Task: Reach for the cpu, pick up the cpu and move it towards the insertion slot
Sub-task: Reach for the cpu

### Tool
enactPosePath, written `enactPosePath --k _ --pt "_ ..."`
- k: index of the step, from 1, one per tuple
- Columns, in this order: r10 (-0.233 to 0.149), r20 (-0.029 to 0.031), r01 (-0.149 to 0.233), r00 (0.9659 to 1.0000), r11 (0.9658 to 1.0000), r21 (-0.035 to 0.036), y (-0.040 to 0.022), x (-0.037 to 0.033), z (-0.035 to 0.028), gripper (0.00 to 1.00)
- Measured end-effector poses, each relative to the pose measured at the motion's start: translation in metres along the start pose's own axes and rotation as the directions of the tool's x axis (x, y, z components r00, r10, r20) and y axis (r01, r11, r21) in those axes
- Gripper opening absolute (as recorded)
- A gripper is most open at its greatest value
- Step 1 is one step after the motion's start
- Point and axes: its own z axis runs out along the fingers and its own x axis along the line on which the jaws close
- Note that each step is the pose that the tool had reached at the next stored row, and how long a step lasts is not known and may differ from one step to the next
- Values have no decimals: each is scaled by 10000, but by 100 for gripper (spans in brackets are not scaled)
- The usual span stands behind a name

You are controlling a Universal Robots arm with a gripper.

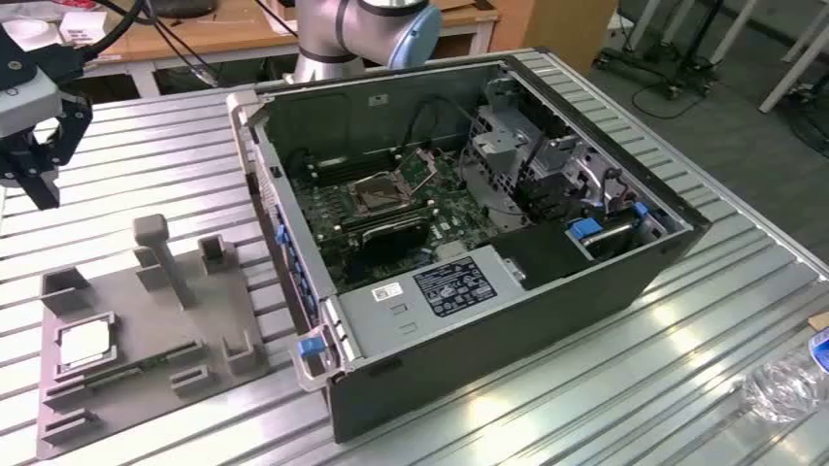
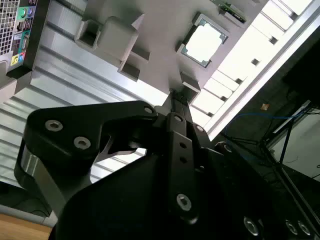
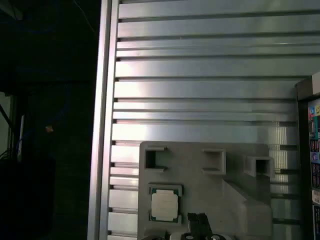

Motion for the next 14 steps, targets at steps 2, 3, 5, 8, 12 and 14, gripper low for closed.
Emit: enactPosePath --k 2,3,5,8,12,14 --pt "0 0 0 10000 10000 0 0 0 0 11" --pt "0 0 0 10000 10000 0 0 0 0 11" --pt "0 0 0 10000 10000 1 0 0 0 11" --pt "0 -1 0 10000 10000 1 0 5 0 11" --pt "0 1 0 10000 10000 -1 0 17 2 11" --pt "0 0 0 10000 10000 0 1 27 4 11"
